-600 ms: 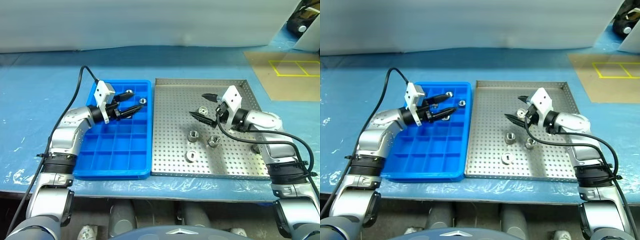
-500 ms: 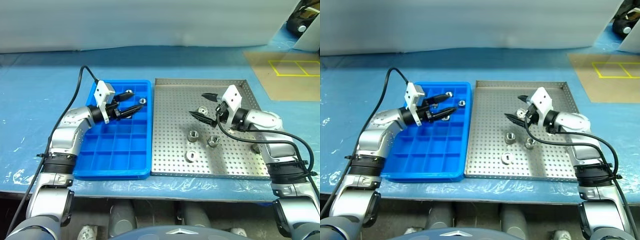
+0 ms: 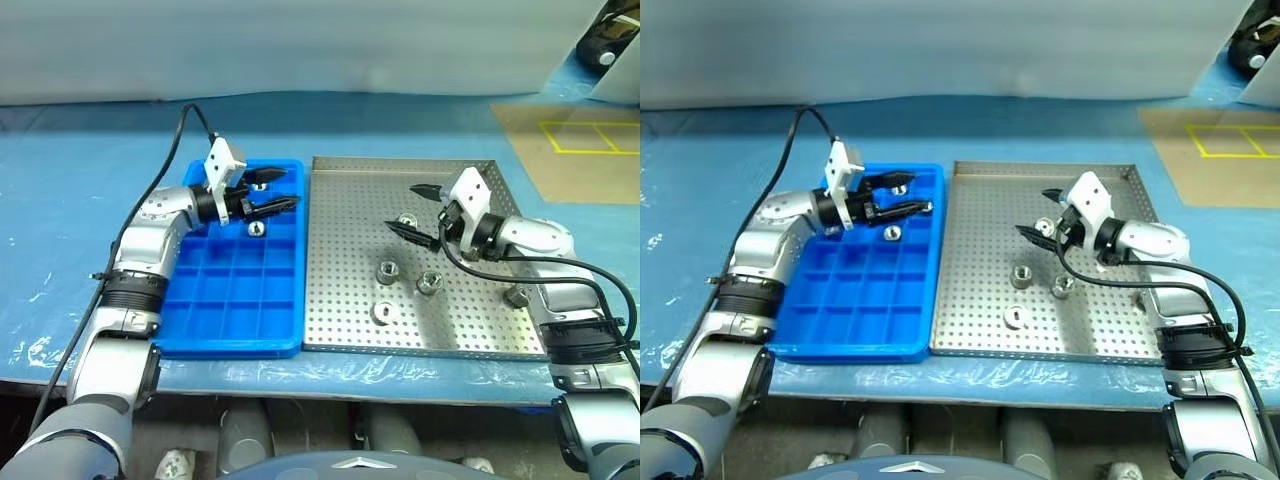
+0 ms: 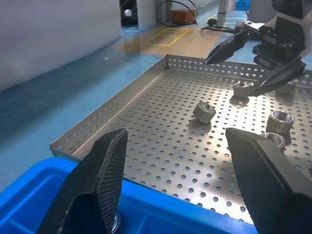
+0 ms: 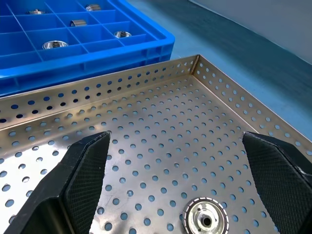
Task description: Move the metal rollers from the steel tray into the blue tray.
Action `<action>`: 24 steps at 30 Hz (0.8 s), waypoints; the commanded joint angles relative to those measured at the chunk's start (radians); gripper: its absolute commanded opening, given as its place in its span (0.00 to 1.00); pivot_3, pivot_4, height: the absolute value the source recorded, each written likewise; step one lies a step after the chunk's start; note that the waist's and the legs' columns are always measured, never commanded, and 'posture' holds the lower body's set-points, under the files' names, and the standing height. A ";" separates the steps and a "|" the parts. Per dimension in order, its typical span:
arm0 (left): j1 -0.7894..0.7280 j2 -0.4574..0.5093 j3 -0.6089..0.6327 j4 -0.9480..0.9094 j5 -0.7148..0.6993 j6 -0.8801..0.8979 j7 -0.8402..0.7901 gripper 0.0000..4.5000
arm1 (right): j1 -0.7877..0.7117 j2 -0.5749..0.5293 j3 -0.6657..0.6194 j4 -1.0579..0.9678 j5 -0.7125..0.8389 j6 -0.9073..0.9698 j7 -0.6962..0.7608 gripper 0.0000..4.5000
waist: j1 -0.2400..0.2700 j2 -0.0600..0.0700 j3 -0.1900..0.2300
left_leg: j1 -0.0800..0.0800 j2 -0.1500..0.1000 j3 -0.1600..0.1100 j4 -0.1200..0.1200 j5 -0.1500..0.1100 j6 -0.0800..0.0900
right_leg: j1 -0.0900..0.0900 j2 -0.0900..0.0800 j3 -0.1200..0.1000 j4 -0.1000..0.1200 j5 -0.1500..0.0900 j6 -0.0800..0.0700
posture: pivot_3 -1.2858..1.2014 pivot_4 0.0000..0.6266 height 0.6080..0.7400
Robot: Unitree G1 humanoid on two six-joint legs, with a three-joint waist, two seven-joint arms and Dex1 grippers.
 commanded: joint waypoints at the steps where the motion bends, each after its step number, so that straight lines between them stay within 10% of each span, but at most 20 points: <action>1: -0.048 -0.004 -0.013 0.038 0.007 -0.036 -0.065 0.75 | 0.036 -0.023 -0.053 -0.092 0.051 0.030 0.004 0.99 | -0.002 0.000 0.000 | 0.000 0.000 0.000 0.000 0.000 0.000 | 0.000 0.000 0.000 0.000 0.000 0.000 | 0.44 0.24 1.00; 24: -0.434 -0.419 -0.190 0.792 0.317 -0.406 -0.291 0.75 | 0.561 -0.068 -0.378 -0.638 0.237 0.325 -0.185 0.99 | -0.069 0.001 0.000 | 0.004 -0.002 0.007 0.006 -0.009 0.014 | 0.006 -0.002 0.006 -0.008 0.001 0.003 | 0.27 0.24 1.00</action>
